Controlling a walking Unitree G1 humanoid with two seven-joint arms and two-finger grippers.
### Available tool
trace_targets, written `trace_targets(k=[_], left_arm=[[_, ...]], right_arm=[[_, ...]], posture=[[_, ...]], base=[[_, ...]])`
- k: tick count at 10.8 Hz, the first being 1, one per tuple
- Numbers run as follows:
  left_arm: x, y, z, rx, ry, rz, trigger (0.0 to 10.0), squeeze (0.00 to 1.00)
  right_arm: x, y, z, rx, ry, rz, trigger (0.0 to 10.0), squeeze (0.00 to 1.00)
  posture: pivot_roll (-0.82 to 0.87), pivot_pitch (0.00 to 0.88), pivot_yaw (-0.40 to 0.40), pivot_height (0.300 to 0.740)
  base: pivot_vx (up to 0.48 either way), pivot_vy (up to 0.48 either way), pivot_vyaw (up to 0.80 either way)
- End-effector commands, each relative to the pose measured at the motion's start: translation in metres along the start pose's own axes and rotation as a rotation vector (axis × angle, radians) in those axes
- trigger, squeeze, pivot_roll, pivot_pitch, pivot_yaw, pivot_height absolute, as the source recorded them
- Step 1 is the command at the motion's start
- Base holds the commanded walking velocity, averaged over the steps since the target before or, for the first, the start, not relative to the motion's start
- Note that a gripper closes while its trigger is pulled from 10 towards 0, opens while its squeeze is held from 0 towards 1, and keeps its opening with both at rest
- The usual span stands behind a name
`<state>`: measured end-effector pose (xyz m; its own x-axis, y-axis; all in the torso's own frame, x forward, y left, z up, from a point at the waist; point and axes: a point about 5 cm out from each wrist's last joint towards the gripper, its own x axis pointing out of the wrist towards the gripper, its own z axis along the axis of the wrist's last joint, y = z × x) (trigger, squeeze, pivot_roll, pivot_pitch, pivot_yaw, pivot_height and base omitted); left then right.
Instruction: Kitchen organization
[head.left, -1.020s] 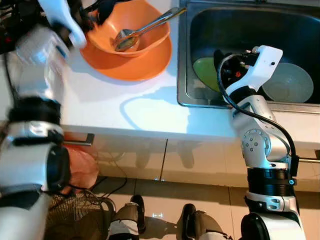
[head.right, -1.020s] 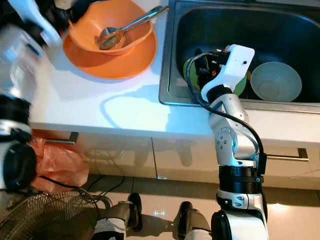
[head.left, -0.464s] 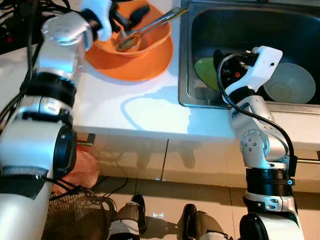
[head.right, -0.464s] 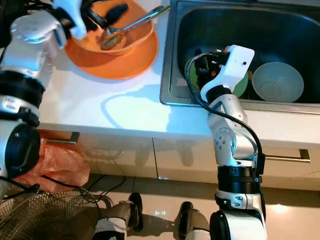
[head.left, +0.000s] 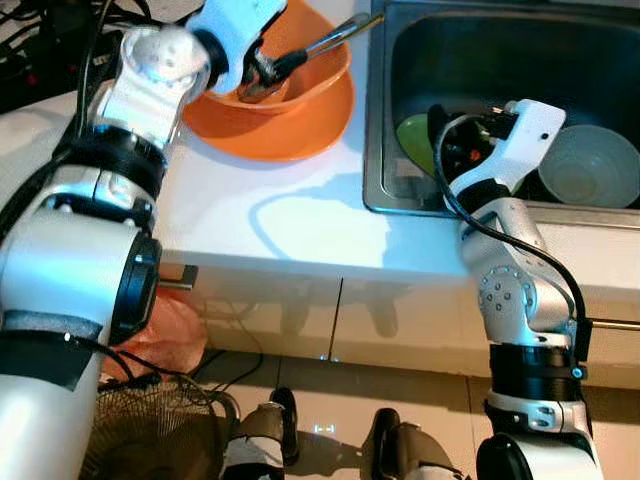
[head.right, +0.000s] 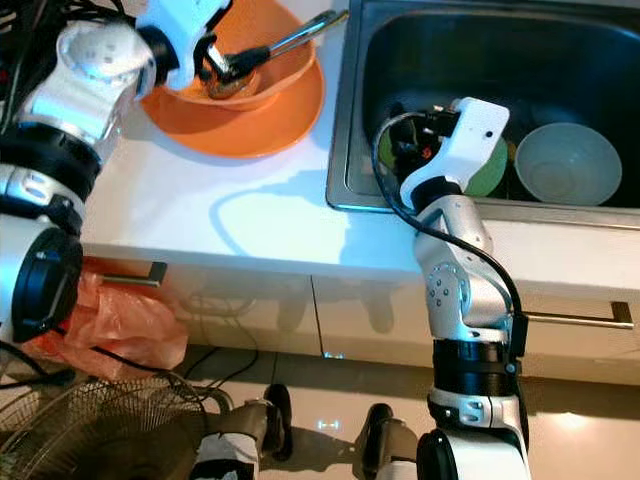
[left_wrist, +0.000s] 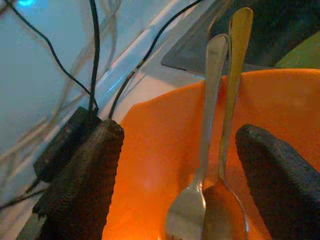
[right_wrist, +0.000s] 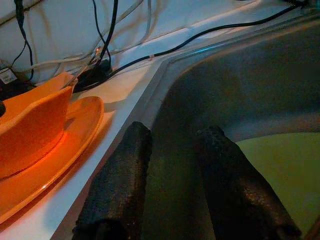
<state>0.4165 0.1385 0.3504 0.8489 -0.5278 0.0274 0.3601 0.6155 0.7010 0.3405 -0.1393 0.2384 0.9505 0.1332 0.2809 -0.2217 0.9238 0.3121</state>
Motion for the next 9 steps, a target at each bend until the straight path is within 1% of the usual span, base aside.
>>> trace_targets(k=[1, 3, 4, 7, 8, 9], left_arm=[[0.001, 0.003, 0.008, 0.051, 0.002, -0.008, 10.0, 0.00], [0.004, 0.002, 0.013, 0.085, 0.008, -0.013, 10.0, 0.00], [0.005, 0.003, 0.016, 0.135, 0.023, 0.000, 10.0, 0.00], [0.011, 0.000, 0.023, 0.227, 0.051, 0.000, 10.0, 0.00], [0.012, -0.002, 0.024, 0.248, 0.059, -0.007, 10.0, 0.00], [0.013, -0.005, 0.023, 0.246, 0.065, -0.021, 10.0, 0.00]], right_arm=[[-0.004, -0.001, -0.003, 0.006, 0.011, -0.015, 10.0, 0.00], [-0.007, -0.002, -0.004, 0.008, 0.016, -0.022, 10.0, 0.00], [-0.007, -0.001, -0.004, 0.008, 0.018, -0.023, 10.0, 0.00], [-0.010, 0.001, -0.008, 0.019, 0.028, -0.031, 10.0, 0.00], [-0.011, 0.001, -0.009, 0.023, 0.030, -0.033, 10.0, 0.00], [-0.012, 0.002, -0.009, 0.025, 0.033, -0.035, 10.0, 0.00]], posture=[[0.04, 0.263, 0.088, 0.740], [0.04, 0.269, 0.091, 0.740], [0.04, 0.274, 0.093, 0.740], [0.05, 0.285, 0.106, 0.740], [0.05, 0.292, 0.109, 0.740], [0.05, 0.294, 0.111, 0.740]], base=[[0.000, 0.000, 0.00], [0.000, 0.000, 0.00], [0.000, 0.000, 0.00], [0.000, 0.000, 0.00], [0.000, 0.000, 0.00], [0.000, 0.000, 0.00]])
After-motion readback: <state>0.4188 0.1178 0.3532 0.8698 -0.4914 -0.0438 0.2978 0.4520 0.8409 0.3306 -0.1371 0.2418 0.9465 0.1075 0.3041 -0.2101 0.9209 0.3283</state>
